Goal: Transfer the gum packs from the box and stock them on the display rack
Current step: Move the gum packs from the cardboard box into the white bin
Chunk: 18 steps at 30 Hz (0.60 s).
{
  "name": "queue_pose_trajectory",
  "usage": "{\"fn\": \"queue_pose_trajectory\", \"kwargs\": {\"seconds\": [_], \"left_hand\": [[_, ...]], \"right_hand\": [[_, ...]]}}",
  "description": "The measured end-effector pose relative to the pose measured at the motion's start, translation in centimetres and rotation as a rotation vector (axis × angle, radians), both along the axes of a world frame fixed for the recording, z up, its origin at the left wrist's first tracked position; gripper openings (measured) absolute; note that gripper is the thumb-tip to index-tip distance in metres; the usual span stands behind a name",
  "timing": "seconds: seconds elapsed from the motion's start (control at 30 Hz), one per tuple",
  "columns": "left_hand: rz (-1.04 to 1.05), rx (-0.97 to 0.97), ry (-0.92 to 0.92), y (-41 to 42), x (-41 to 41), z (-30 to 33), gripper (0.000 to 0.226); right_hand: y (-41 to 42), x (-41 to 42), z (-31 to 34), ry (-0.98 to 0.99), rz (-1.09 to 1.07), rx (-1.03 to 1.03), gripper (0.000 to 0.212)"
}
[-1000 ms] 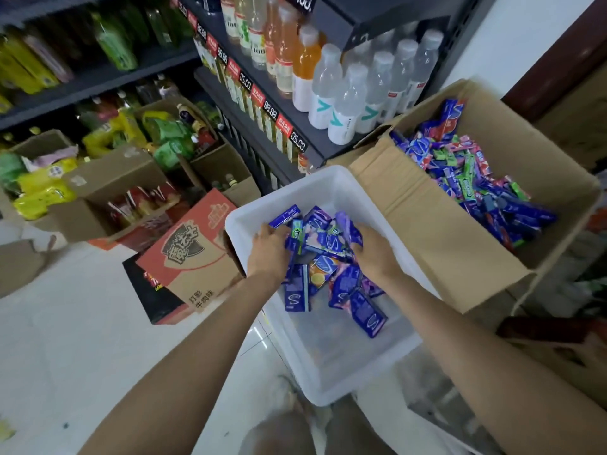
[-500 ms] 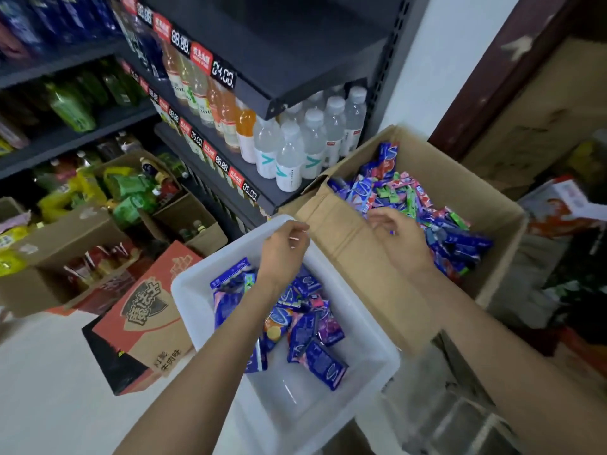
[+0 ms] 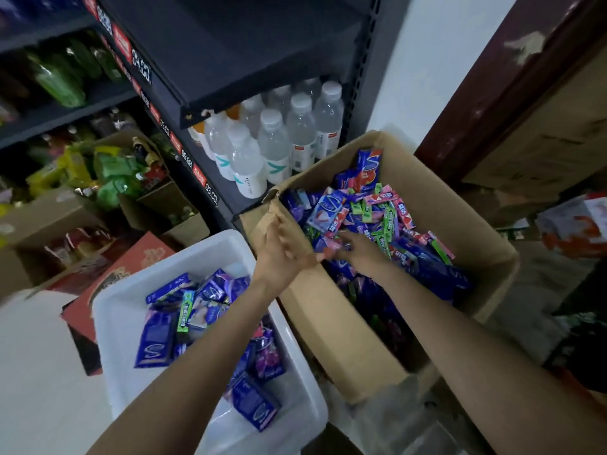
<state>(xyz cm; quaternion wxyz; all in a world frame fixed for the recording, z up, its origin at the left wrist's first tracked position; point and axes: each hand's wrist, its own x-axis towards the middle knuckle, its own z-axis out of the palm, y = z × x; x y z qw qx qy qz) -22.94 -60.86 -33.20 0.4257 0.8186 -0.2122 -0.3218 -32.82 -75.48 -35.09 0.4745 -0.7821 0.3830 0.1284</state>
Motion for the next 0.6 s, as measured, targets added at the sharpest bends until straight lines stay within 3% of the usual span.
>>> {"fn": "queue_pose_trajectory", "kwargs": {"seconds": [0.27, 0.37, 0.6], "left_hand": [[-0.039, 0.009, 0.096, 0.0, 1.1, 0.3, 0.094], [-0.033, 0.0, 0.12, 0.2, 1.2, -0.2, 0.096], [-0.042, -0.036, 0.164, 0.6, 1.1, -1.1, 0.099]], "right_hand": [[-0.4, 0.1, -1.0, 0.059, 0.123, -0.001, 0.075], [0.0, 0.8, -1.5, 0.135, 0.201, -0.059, 0.069], [-0.1, 1.7, -1.6, 0.108, 0.251, -0.111, 0.046]]}}
